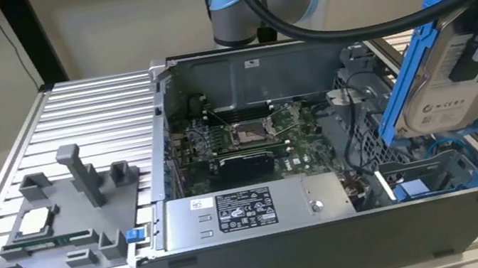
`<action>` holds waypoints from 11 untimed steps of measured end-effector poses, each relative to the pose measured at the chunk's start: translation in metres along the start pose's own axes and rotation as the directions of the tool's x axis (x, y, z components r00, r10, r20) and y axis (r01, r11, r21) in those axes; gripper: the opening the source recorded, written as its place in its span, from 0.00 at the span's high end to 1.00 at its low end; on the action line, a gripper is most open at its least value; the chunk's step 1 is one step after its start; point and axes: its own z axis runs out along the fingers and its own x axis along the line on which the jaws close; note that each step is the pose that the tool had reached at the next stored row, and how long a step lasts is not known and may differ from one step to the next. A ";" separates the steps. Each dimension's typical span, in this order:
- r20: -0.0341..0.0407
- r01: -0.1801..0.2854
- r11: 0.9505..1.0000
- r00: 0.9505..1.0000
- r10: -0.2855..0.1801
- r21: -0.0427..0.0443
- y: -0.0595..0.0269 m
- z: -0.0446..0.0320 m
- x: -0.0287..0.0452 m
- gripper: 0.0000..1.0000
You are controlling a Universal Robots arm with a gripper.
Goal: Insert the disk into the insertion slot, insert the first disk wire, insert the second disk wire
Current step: 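Insert the disk into the insertion slot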
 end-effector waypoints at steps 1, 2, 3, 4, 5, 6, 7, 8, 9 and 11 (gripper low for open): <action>0.000 0.000 1.000 1.000 0.000 0.000 0.0000 0.0003 0.0000 1.00; 0.000 0.000 1.000 1.000 0.000 0.000 0.0000 0.0005 0.0000 1.00; 0.000 0.000 1.000 1.000 0.000 0.000 0.0000 0.0006 0.0000 1.00; 0.000 0.000 1.000 1.000 0.000 0.000 0.0000 0.0006 0.0000 1.00; 0.000 0.000 1.000 1.000 0.000 0.000 0.0000 0.0006 0.0000 1.00; 0.000 0.000 1.000 1.000 0.000 0.000 0.0000 0.0007 0.0000 1.00; 0.000 0.000 1.000 1.000 0.000 0.000 0.0000 0.0007 0.0000 1.00; 0.000 0.000 1.000 1.000 0.000 0.000 -0.0001 0.0008 0.0000 1.00; 0.000 0.000 1.000 1.000 0.000 0.001 -0.0001 0.0011 0.0000 1.00; 0.000 0.000 1.000 1.000 0.000 0.002 -0.0001 0.0017 0.0000 1.00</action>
